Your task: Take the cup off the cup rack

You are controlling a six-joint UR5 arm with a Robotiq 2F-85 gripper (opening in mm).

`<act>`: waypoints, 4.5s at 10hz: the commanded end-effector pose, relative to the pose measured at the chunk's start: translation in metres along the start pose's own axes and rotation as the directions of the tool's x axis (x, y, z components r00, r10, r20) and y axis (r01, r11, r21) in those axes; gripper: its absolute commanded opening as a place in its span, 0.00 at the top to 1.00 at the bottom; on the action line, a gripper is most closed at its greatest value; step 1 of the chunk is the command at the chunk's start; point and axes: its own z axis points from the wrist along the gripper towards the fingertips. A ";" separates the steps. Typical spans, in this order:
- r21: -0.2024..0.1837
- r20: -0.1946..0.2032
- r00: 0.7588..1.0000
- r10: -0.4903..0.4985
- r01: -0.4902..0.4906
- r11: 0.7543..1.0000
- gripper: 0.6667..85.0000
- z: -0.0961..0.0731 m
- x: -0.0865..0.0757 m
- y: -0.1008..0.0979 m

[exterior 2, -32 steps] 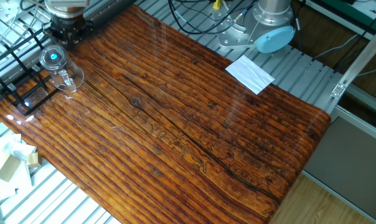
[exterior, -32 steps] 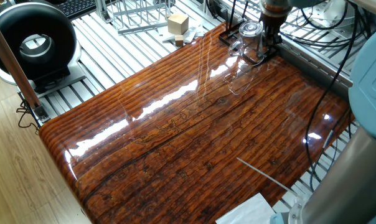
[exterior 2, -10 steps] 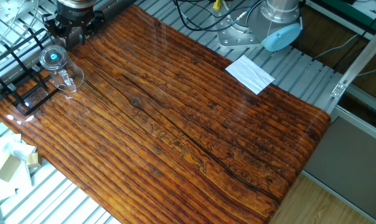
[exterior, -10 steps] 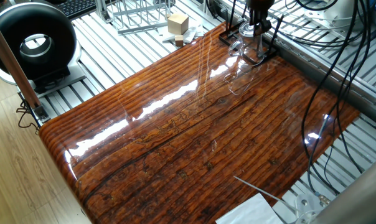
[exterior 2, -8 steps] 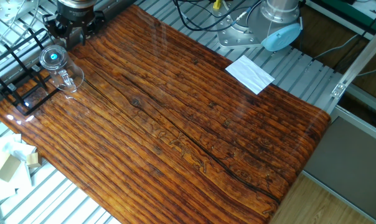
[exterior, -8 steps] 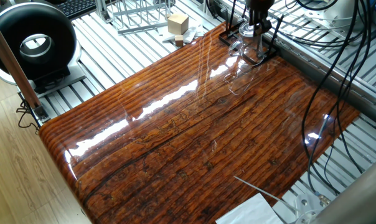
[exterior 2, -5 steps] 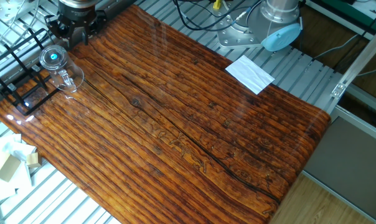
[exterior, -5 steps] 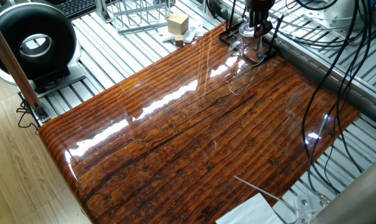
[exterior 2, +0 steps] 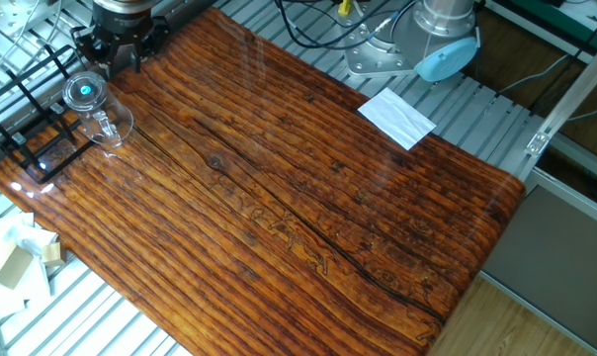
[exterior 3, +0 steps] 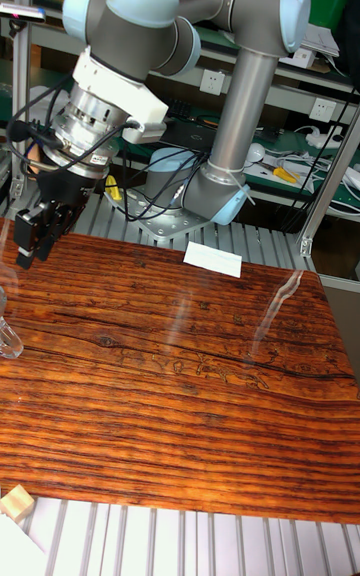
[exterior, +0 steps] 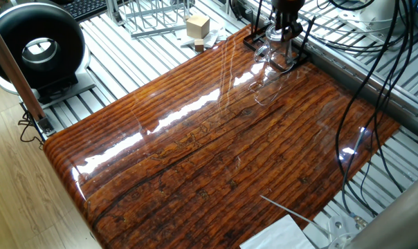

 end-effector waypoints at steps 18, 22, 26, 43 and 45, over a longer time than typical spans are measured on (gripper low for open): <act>-0.023 0.008 0.999 -0.043 0.043 0.999 0.49 0.046 -0.064 -0.056; -0.028 0.023 0.998 -0.060 0.061 0.998 0.49 0.070 -0.071 -0.066; -0.048 0.054 0.997 -0.060 0.063 0.997 0.49 0.091 -0.075 -0.062; -0.098 0.090 0.989 -0.118 0.127 0.987 0.38 0.112 -0.049 -0.043; -0.098 0.084 0.989 -0.121 0.129 0.987 0.38 0.114 -0.047 -0.042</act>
